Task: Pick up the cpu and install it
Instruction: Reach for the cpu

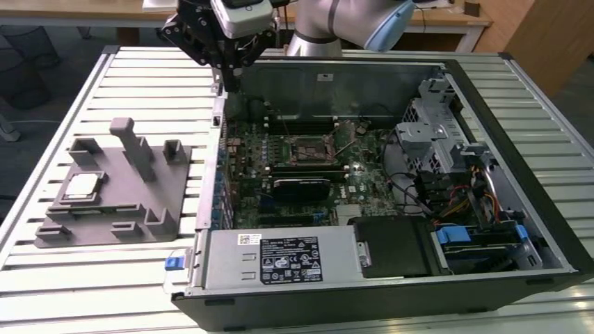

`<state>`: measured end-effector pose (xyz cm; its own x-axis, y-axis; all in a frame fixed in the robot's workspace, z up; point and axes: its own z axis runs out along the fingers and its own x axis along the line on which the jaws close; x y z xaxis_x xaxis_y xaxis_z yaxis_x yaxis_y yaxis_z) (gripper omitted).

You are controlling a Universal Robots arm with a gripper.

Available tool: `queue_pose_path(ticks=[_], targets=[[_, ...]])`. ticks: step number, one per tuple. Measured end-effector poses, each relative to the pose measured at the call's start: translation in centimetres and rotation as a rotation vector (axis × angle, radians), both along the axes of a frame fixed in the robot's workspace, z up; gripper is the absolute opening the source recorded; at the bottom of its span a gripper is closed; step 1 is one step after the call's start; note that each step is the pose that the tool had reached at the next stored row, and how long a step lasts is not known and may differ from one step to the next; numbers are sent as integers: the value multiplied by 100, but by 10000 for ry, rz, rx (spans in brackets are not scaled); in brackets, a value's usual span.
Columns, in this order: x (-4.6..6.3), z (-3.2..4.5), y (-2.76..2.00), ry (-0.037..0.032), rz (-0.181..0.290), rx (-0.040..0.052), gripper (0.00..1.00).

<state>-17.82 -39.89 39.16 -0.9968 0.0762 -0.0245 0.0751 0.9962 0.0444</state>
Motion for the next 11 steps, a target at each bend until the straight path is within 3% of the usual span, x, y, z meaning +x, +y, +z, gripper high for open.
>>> queue_pose_path(ticks=[11], targets=[[-93, -2, 0, 1, 0, 0, 11]])
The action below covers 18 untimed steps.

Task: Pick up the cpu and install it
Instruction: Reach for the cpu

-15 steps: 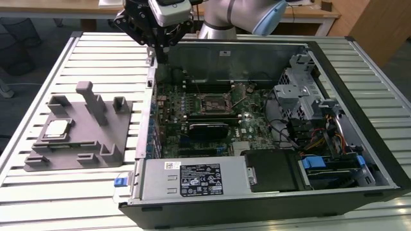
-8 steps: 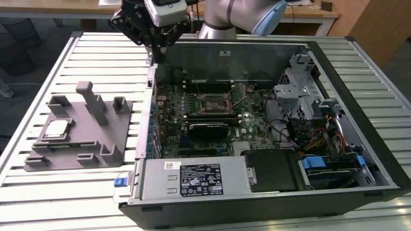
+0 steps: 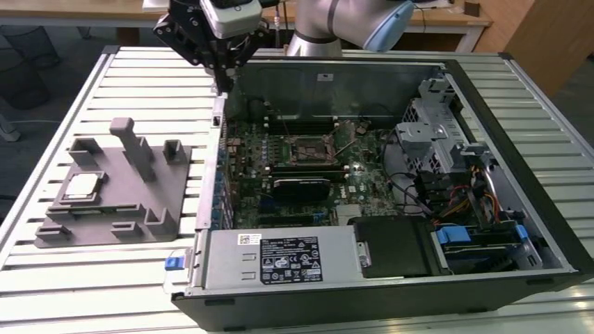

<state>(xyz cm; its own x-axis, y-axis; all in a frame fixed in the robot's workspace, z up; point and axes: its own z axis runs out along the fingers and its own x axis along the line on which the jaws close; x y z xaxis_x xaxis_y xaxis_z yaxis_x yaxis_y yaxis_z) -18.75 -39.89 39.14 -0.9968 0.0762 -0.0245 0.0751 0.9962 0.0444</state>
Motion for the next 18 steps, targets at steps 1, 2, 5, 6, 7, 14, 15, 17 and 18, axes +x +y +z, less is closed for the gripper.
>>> queue_pose_path(ticks=[1, 2, 5, 6, 7, 14, 15, 17, 18], targets=[[-13, 0, 0, 0, 0, 0, 11], [-27, 0, 0, 0, -1, 0, 11], [-83, -1, 0, 0, 0, 0, 11], [-106, -1, 0, -1, 1, 0, 11], [-127, -1, 0, 0, 1, 0, 11], [-300, -2, 0, -1, 1, 0, 11], [-324, -3, 0, 0, 0, 0, 11], [-376, -3, 0, 0, 0, 0, 11], [-400, -3, 0, 0, -1, 0, 11]])
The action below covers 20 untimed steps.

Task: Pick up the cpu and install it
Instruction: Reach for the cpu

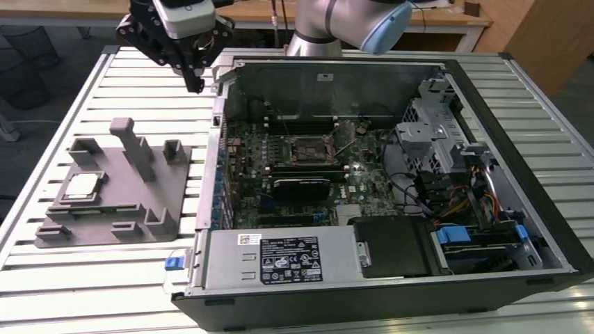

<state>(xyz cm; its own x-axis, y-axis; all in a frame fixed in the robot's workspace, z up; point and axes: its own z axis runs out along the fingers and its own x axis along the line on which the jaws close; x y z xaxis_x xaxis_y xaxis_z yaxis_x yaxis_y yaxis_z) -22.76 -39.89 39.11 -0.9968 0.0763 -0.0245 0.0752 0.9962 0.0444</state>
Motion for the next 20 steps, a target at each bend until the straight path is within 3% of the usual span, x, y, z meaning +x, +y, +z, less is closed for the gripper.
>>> queue_pose_path(ticks=[20], targets=[[-492, -9, 0, 0, 1, 0, 11]])
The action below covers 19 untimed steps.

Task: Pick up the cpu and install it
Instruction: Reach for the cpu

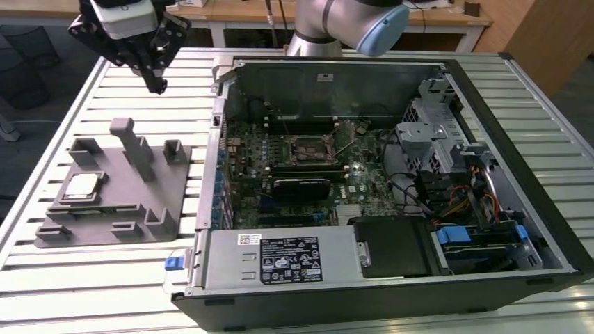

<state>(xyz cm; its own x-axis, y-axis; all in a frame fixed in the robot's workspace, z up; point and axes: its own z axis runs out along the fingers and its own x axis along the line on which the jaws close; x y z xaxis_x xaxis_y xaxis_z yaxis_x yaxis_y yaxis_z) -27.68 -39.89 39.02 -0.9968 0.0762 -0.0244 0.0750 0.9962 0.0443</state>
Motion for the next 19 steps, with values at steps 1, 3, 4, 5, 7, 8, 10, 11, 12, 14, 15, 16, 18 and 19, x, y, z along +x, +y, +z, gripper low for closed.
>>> queue_pose_path(ticks=[1, 3, 4, 5, 7, 8, 10, 11, 12, 14, 15, 16, 18, 19], targets=[[-27, -1, 0, 0, 0, -1, 11], [-76, -7, 0, 0, 0, -1, 11], [-107, -10, 0, -2, -1, 0, 11], [-137, -12, 0, -2, -1, 0, 11], [-190, -13, 0, -1, -1, -1, 11], [-216, -13, 0, -1, -1, -1, 11], [-260, -15, 0, -2, -1, -1, 11], [-281, -16, 0, -2, 0, -1, 11], [-304, -18, 0, -2, 0, -1, 11], [-351, -20, 0, -1, -1, -1, 11], [-376, -20, 0, -1, -1, -1, 11], [-401, -22, 0, -1, -1, -1, 11], [-451, -24, 0, -1, 0, -1, 11], [-471, -25, -1, 0, 1, -2, 11]])
